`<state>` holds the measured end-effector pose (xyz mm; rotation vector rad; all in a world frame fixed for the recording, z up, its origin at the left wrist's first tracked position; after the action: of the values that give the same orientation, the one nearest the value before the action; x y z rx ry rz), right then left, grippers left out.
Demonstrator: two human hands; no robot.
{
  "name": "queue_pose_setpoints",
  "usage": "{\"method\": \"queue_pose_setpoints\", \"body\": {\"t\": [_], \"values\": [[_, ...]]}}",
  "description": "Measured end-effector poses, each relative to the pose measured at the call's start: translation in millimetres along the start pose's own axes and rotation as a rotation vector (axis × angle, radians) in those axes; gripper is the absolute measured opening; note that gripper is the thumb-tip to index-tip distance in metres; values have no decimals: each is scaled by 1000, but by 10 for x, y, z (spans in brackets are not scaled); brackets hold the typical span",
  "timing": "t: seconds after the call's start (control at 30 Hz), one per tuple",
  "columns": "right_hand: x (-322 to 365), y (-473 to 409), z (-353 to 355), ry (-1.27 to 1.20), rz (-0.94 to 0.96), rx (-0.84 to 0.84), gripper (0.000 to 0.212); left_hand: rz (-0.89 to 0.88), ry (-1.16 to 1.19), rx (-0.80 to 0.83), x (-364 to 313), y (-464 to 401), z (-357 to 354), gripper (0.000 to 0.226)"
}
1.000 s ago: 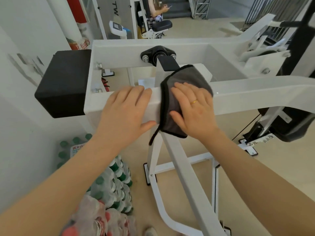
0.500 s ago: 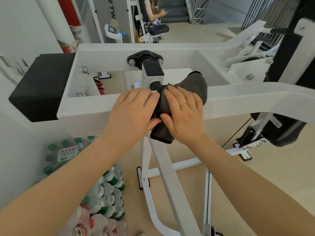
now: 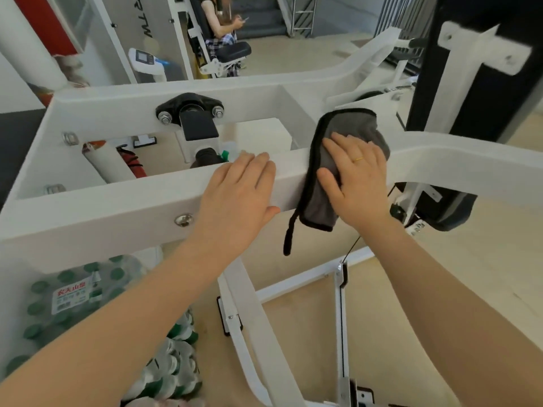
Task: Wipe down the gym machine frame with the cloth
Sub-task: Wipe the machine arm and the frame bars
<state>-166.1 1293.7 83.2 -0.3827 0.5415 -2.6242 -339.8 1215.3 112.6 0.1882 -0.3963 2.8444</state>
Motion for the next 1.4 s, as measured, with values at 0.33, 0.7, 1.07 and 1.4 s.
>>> {"method": "queue_pose_setpoints", "body": {"t": [0.33, 0.7, 1.07, 1.4], "values": [[-320, 29, -148, 50, 70, -30, 52, -42, 41, -54, -212, -298, -8, 57], [-482, 11, -48, -37, -120, -39, 58, 13, 68, -28, -300, -357, -47, 45], [-1264, -12, 24, 41, -210, -68, 58, -110, 55, -37, -510, -695, -118, 51], [-585, -43, -125, -13, 43, -134, 56, -74, 89, -40, -526, -726, -149, 48]]}}
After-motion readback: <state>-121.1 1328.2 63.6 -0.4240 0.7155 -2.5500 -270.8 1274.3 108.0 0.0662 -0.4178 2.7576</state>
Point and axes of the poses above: each hand's wrist, its own y-axis away from the middle knuckle, its own z-axis out of the back of the hand, x = y × z, the point moved 2 cm from there along -y, towards the middle knuckle, and after that the axes turned 11 degrees about x, right-handed, at the moved point
